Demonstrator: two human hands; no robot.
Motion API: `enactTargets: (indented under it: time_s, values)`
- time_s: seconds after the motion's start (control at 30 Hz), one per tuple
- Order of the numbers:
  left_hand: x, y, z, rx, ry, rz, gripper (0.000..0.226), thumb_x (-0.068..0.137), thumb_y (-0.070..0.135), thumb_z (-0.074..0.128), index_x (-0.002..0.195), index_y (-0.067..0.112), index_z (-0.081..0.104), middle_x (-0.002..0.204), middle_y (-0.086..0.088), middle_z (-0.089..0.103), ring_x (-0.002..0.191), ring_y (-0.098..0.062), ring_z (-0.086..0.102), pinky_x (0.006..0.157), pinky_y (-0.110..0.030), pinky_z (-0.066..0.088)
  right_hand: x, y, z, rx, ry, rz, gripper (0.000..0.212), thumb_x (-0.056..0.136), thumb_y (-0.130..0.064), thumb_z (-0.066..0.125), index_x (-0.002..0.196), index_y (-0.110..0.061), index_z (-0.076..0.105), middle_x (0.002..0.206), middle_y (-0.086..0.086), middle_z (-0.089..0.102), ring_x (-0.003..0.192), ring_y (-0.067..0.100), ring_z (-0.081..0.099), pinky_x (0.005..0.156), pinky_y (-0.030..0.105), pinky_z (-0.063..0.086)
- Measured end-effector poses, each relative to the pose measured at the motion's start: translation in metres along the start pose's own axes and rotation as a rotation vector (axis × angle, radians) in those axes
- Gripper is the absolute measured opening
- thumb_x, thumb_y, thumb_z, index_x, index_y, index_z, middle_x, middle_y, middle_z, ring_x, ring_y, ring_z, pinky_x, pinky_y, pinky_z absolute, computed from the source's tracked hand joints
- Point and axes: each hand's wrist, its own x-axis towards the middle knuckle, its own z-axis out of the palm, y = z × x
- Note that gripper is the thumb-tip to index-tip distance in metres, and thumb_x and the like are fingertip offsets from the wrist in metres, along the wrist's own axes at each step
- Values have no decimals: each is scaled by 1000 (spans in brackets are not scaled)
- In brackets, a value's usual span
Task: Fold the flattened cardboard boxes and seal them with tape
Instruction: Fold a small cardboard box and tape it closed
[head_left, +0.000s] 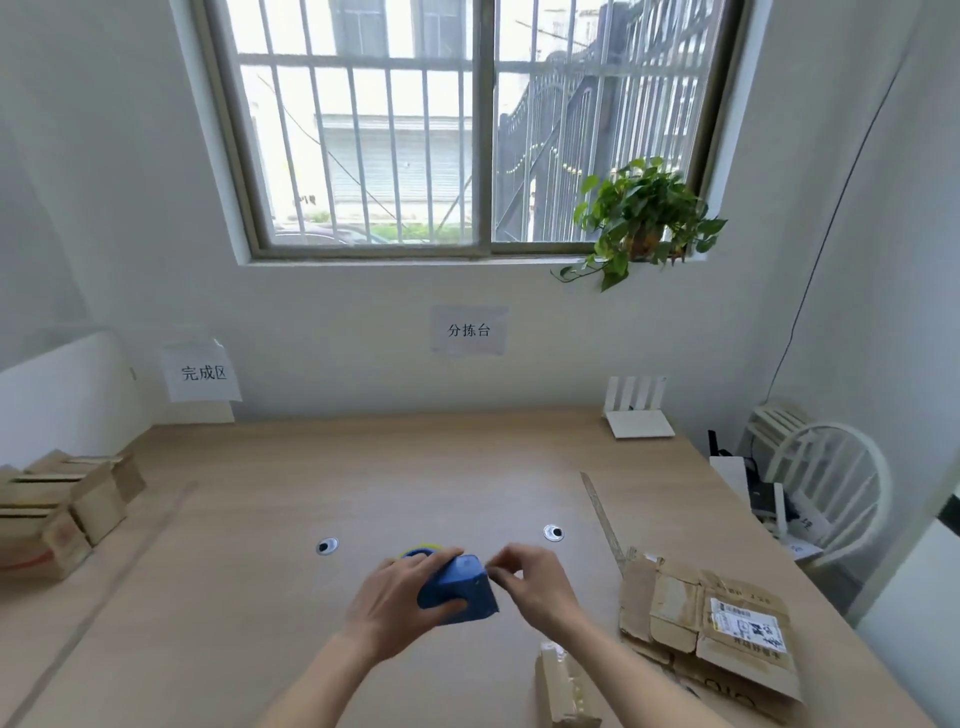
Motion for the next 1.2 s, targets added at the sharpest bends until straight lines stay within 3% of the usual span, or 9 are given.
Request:
enactTargets:
  time_s: [0.1,0.23,0.3,0.4,0.57,0.7,0.8,0.93,1.2]
  values:
    - [2,3,-8,16,-28,2,65,83,73,43,143,49,34,124,20,63,101,-10,61,79,-25,44,-9,-5,-8,-105,-45,-12,15,92,-26,69,80,-35,67,85,-19,69,86,-3,64,78,16,49]
    - [2,5,-5,50,-104,-32,63,87,71,43,145,50,30,114,14,67,94,-13,62,76,-27,46,-25,12,-24,-88,5,70,8,92,-28,69,84,-25,70,85,-15,69,83,-3,63,71,8,44]
    - [-1,0,0,69,-151,-59,62,88,69,44,145,50,31,115,14,67,96,-13,62,78,-28,46,-39,35,-40,-45,26,163,10,91,-25,69,86,-17,72,82,-10,70,77,-2,62,70,10,46]
    - [-1,5,13,65,-214,-32,60,88,70,44,144,53,33,115,14,67,96,-12,62,79,-28,47,-59,73,-59,37,-3,284,12,92,-23,69,89,-11,72,81,-5,69,74,5,62,69,23,54]
    - [3,31,57,4,-302,-4,56,83,71,45,136,54,40,107,16,68,88,-10,60,76,-27,47,-78,115,-62,212,57,430,9,93,-21,71,91,-12,71,87,5,70,79,13,65,69,28,57]
    - [-3,35,99,-42,-369,-32,54,85,69,48,136,51,44,109,16,67,90,-10,60,78,-27,48,-87,154,-53,258,32,573,21,86,-39,77,90,-18,77,92,0,74,90,13,70,68,24,58]
    - [-7,34,130,-52,-415,-44,53,87,68,49,137,49,44,111,16,68,88,-8,60,73,-25,46,-95,177,-41,311,44,599,20,89,-31,77,95,-12,77,92,2,75,91,15,71,67,21,58]
    - [-12,32,169,4,-480,-44,55,90,69,46,141,50,40,113,14,68,82,-8,55,67,-24,39,-104,213,-18,364,73,656,8,87,-22,79,95,-19,80,88,-4,79,88,17,74,70,20,59]
    - [-16,20,221,-32,-558,-135,56,88,73,43,140,55,38,109,20,67,83,-6,60,64,-17,42,-103,266,-3,420,-32,712,13,85,-20,82,98,-20,82,85,-5,79,85,15,73,70,18,56]
